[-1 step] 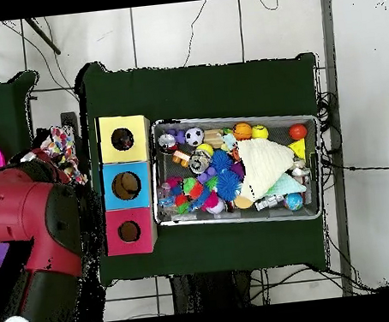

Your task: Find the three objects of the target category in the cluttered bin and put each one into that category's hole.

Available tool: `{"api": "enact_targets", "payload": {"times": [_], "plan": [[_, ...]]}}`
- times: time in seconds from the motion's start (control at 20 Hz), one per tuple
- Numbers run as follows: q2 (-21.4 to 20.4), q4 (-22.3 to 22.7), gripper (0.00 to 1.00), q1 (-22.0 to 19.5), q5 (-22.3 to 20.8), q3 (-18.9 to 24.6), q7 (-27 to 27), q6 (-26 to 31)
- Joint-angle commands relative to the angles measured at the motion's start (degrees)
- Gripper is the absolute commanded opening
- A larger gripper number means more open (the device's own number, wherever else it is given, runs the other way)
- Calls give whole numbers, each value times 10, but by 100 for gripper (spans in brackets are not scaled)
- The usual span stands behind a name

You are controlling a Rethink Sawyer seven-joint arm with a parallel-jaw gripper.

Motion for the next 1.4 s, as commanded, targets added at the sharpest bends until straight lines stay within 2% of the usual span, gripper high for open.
{"api": "enact_targets", "payload": {"times": [0.05, 0.75, 1.05, 1.4], "plan": [[9, 63, 0, -28, -25, 43, 83, 9], [1, 86, 0, -53, -34, 64, 47, -33], [-1, 81, 0, -49, -38, 63, 51, -26], [-1, 87, 0, -54, -44, 73, 52, -42]]}}
